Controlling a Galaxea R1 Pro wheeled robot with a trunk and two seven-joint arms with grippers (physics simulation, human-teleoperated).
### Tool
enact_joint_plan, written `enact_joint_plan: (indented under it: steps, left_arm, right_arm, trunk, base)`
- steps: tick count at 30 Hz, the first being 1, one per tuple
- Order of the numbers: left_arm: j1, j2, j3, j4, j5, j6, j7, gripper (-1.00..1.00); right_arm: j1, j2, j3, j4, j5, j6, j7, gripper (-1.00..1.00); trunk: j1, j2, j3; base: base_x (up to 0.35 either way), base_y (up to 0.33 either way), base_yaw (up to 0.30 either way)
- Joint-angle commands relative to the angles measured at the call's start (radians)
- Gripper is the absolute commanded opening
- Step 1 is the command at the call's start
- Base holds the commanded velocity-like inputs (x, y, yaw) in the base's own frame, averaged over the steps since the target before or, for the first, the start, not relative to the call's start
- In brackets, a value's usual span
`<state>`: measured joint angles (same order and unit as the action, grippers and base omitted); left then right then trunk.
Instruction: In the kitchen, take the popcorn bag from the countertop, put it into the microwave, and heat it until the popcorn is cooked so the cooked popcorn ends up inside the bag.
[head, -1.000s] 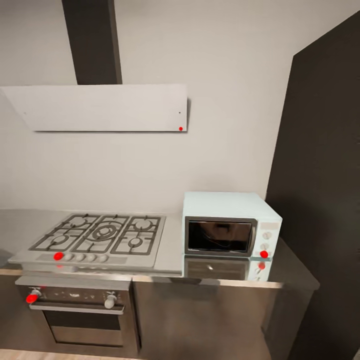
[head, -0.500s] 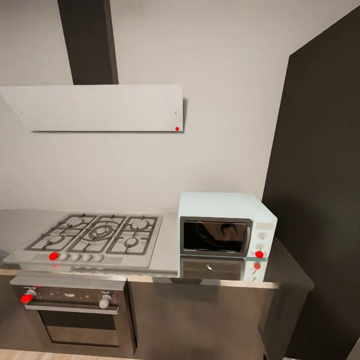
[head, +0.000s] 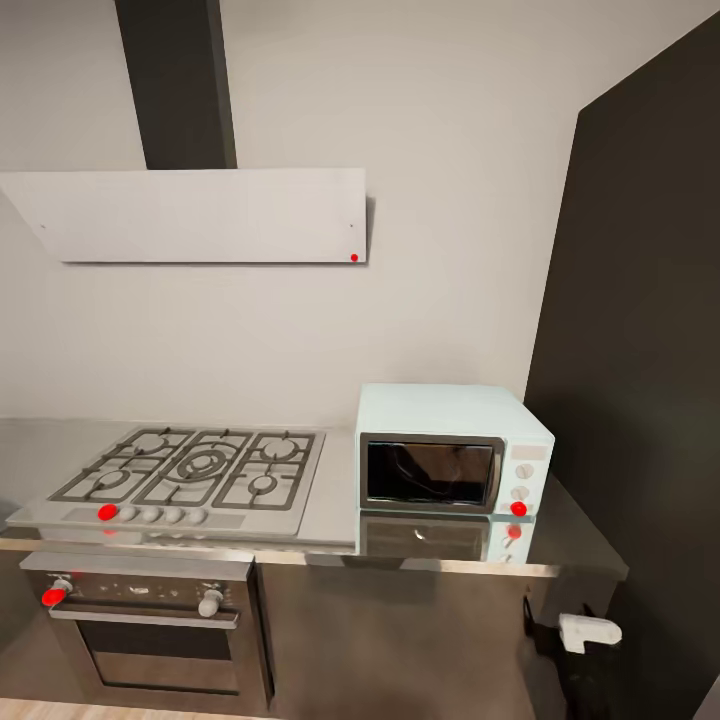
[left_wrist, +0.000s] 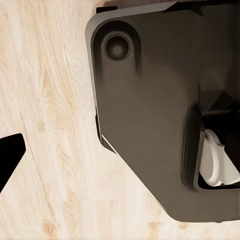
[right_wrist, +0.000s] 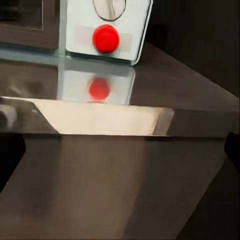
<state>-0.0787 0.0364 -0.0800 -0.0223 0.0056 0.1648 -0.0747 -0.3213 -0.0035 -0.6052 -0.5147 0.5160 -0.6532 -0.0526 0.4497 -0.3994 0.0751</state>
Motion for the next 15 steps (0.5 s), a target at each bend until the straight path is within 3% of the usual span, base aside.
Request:
enact_joint_plan:
  steps: [1, 8, 15]
  left_arm:
    - [0.000, 0.000, -0.008, -0.002, 0.001, 0.005, -0.004, 1.00]
    - [0.000, -0.001, -0.007, -0.002, 0.001, 0.005, -0.003, 1.00]
    - [0.000, -0.003, -0.007, -0.002, 0.001, 0.005, -0.002, 1.00]
  right_arm:
    - [-0.006, 0.004, -0.004, -0.043, 0.008, 0.015, -0.006, 1.00]
    - [-0.061, 0.009, 0.023, -0.121, 0.004, 0.212, -0.004, 1.00]
    - [-0.151, 0.010, 0.038, -0.135, -0.012, 0.325, -0.004, 1.00]
  trunk:
    - [0.000, -0.001, 0.000]
    - [0.000, -0.001, 0.000]
    - [0.000, -0.001, 0.000]
  base:
    - [0.000, 0.000, 0.000]
    - [0.000, 0.000, 0.000]
    - [0.000, 0.000, 0.000]
